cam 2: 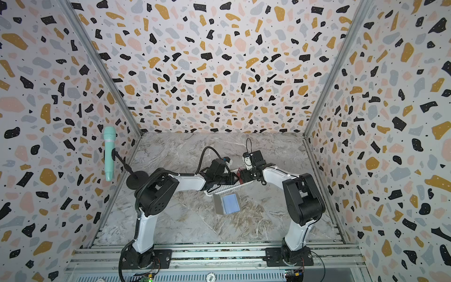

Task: Insert credit cards into a card holder
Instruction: Pick up the credit card from the storage box.

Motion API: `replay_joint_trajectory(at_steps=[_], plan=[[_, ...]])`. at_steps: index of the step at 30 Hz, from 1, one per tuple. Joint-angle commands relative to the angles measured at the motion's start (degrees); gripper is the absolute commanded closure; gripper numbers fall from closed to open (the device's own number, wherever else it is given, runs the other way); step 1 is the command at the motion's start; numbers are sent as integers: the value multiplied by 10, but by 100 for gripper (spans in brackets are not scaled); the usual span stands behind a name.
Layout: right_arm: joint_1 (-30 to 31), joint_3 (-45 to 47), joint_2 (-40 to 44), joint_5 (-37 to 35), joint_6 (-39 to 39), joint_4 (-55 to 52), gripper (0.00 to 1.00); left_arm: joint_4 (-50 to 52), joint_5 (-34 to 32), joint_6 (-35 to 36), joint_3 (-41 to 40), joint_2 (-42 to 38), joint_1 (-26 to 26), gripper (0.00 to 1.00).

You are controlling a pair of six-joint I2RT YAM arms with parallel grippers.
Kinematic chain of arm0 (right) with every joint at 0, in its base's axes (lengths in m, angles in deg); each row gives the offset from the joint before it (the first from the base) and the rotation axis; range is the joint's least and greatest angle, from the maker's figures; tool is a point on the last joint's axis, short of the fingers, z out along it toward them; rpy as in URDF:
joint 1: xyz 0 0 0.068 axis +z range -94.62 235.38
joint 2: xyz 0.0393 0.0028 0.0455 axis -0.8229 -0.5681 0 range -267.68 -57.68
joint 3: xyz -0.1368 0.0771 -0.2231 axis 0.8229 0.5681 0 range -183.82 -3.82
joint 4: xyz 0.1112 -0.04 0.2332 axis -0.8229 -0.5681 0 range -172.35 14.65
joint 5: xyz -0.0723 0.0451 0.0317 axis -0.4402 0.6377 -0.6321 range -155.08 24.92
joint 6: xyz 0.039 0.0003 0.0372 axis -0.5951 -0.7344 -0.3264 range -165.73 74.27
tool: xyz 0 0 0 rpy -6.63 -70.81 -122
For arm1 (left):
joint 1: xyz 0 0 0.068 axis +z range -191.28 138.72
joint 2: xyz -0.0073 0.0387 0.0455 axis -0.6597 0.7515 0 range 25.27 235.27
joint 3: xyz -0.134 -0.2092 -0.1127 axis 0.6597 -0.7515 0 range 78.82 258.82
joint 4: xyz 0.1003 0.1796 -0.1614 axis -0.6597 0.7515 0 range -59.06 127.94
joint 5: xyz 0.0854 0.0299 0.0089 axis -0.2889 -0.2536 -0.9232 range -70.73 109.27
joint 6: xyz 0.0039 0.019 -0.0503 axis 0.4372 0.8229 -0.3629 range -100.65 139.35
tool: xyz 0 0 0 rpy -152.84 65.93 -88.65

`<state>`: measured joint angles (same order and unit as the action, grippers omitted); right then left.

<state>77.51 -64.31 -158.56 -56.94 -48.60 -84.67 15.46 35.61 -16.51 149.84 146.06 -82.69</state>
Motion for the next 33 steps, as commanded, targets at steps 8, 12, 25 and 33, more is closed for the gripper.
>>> replay_joint_trajectory(at_steps=[8,12,25,33], plan=[[1,-1,16,-1,4,-4,29,-15,15,-14,19,17,-2,64],[1,-1,16,-1,3,-4,29,-17,19,-16,22,24,-3,64],[1,-4,43,-16,1,-17,22,-8,12,-13,24,35,-5,64],[2,-2,81,-37,1,-38,21,-9,12,-13,24,39,-5,65]])
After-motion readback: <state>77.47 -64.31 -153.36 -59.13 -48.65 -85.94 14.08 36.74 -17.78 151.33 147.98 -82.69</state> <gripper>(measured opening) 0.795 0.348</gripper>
